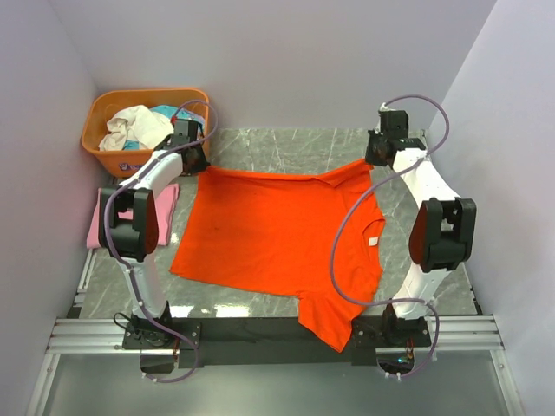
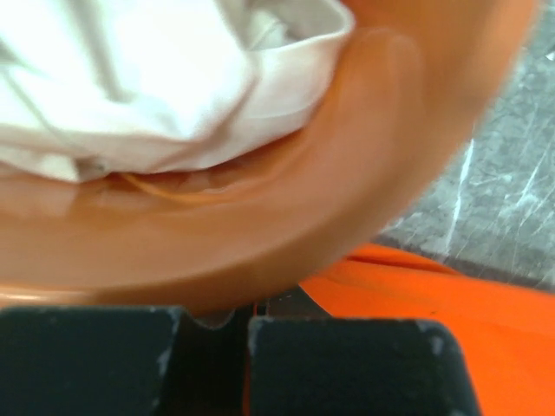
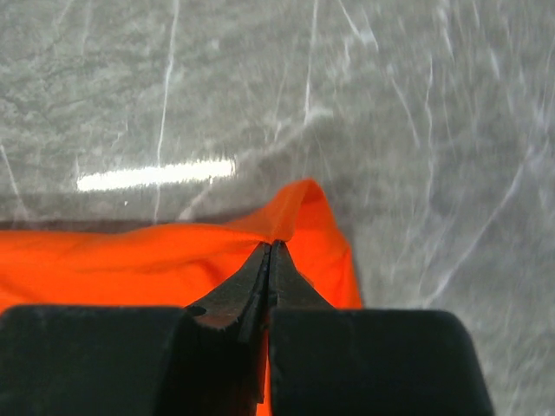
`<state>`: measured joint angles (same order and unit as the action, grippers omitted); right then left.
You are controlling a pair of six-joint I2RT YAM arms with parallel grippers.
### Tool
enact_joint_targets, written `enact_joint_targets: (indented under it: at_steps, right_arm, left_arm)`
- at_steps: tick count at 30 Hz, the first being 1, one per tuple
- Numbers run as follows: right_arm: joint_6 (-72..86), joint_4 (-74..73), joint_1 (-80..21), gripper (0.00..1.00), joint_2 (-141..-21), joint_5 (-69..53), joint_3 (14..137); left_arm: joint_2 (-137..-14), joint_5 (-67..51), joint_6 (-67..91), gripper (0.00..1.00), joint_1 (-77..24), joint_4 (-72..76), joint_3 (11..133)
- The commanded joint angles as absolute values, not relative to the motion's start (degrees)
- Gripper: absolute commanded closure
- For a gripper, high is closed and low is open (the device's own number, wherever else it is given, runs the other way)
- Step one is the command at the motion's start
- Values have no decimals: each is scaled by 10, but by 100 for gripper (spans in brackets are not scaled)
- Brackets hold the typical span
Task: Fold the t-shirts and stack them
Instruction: Fold the T-shirt at the center of the board.
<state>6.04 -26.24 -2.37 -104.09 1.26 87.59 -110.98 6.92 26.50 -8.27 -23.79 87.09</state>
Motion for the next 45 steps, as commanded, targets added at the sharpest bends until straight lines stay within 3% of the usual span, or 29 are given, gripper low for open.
enact_joint_targets:
  at_steps: [1,23,37,45]
  right_arm:
    - [145,-309,-25,100,-973,36,864]
    - [289,-350,-24,100,-839,5,646]
    - [318,-381,-24,100,-808,-49,635]
    - [343,-374,-24,100,-767,-62,570]
  left_arm:
    - [-1099,70,310,99,-68,-240,864]
    - [-1020,79,329,99,-68,-193,752]
    - [-1014,88,327,99,-68,-208,755]
    - [-1017,94,335,99,-68,-204,737]
